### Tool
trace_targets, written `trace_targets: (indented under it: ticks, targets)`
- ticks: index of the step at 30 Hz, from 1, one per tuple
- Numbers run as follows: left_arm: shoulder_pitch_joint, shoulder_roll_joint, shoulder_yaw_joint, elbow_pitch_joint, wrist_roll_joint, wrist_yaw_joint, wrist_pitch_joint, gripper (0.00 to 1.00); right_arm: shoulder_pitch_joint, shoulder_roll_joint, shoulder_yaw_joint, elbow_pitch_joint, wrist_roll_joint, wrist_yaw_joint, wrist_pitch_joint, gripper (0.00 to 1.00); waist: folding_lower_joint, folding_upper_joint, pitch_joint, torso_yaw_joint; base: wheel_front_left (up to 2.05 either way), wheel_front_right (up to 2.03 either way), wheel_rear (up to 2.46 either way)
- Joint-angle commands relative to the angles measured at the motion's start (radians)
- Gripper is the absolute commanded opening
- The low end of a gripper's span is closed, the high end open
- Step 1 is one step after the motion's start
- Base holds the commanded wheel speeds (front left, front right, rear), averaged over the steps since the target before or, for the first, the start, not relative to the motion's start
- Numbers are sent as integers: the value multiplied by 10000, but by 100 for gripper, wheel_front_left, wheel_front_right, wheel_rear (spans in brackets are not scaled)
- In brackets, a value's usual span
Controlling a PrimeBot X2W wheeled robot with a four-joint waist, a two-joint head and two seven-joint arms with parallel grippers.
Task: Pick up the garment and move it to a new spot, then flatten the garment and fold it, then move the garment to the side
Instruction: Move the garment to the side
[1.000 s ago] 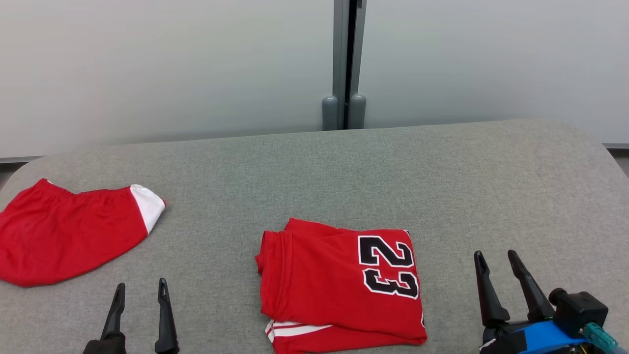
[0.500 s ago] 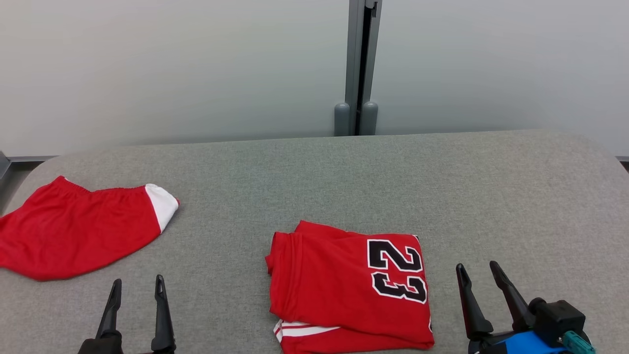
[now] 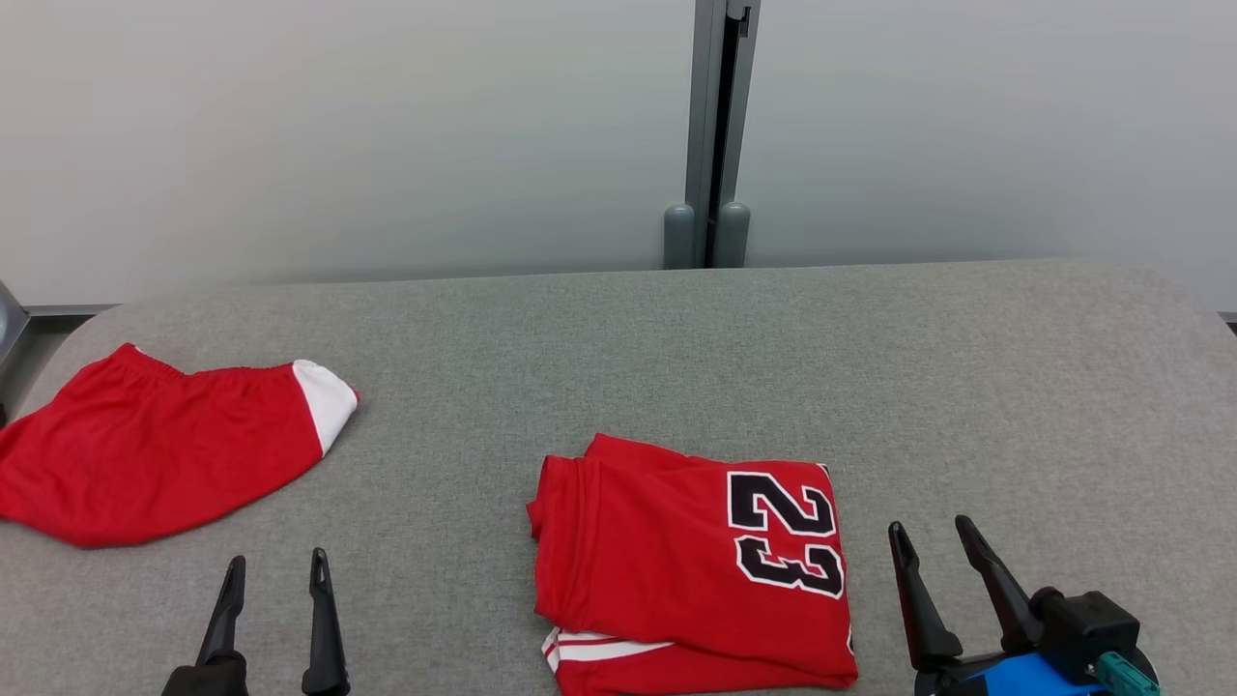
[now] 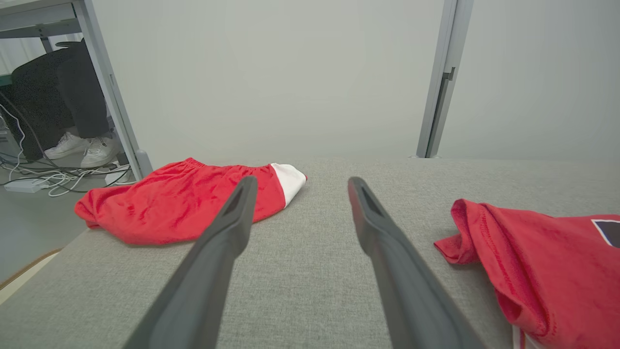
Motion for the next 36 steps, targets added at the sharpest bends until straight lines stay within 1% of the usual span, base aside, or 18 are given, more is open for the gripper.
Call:
trace_targets:
  ticks: [1,16,23,27,36]
  targets:
    - [-149,7,19,12,-20,22,-41,100,4,19,-28,-37,-67,3,-6,100,0,1,14,-9,0,0,0]
    - [-147,-4,36,55,-72,95,-41,100,31,29,-66,156,-122,3,-6,100,0,1,40,-45,0,0,0]
    - [-233,-7,55,68,-94,83,-41,100,-753,-161,297,570,-118,3,-6,100,0,1,118,-34,0,0,0]
    - [-318,-8,8,97,-112,69,-41,100,-1431,-248,580,1198,-106,3,9,100,0,1,177,47,0,0,0]
    - [-486,-13,-115,166,-190,-3,-41,100,-2725,-288,953,3536,48,2,74,100,0,1,406,468,0,0,0]
